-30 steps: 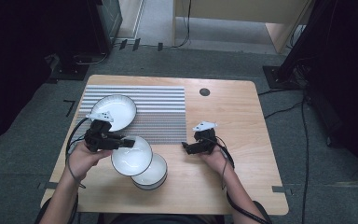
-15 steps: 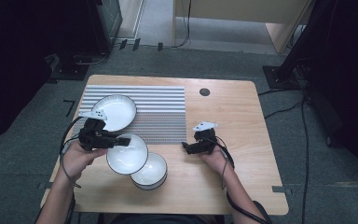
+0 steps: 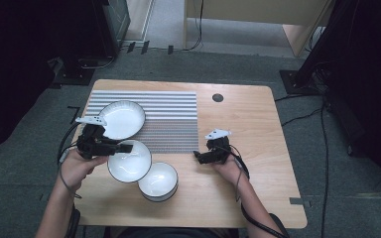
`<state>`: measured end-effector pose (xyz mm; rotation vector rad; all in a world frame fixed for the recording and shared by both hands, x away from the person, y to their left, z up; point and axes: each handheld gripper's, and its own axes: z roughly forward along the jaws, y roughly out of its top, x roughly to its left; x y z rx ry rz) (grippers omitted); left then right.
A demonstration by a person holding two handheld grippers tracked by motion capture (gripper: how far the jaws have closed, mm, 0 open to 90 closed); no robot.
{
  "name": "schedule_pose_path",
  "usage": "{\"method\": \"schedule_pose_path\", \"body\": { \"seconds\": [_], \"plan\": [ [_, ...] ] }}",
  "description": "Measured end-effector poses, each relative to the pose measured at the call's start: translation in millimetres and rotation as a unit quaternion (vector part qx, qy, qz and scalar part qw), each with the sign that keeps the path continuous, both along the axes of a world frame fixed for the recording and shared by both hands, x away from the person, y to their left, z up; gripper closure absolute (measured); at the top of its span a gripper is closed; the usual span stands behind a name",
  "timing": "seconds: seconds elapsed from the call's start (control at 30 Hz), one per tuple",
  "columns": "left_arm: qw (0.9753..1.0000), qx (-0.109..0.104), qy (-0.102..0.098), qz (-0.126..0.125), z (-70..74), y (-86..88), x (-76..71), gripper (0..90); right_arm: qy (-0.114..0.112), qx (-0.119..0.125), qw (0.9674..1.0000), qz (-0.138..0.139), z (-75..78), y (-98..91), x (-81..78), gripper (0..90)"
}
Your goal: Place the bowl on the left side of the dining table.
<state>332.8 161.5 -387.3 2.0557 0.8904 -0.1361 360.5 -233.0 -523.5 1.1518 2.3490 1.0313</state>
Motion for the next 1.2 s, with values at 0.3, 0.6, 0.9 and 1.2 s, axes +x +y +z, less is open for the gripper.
{"method": "schedule_pose_path", "body": {
  "seconds": [0.3,0.6,0.9,1.2],
  "plan": [
    [0.9999,0.001,0.01,0.011,-5.8,7.7,4.3,75.8,0.0,0.0,1.0,0.0,0.0,0.0,0.0,8.4],
    [0.9994,0.004,0.024,0.026,-14.0,17.2,10.2,75.8,0.0,0.0,1.0,0.0,0.0,0.0,0.0,8.4],
    [0.9987,0.003,0.035,0.036,-22.5,24.7,15.6,75.8,0.0,0.0,1.0,0.0,0.0,0.0,0.0,8.4],
    [0.9976,0.005,0.044,0.053,-33.0,34.5,21.6,75.8,0.001,0.0,1.0,-0.001,0.1,0.0,-0.1,8.4]
  ]
}}
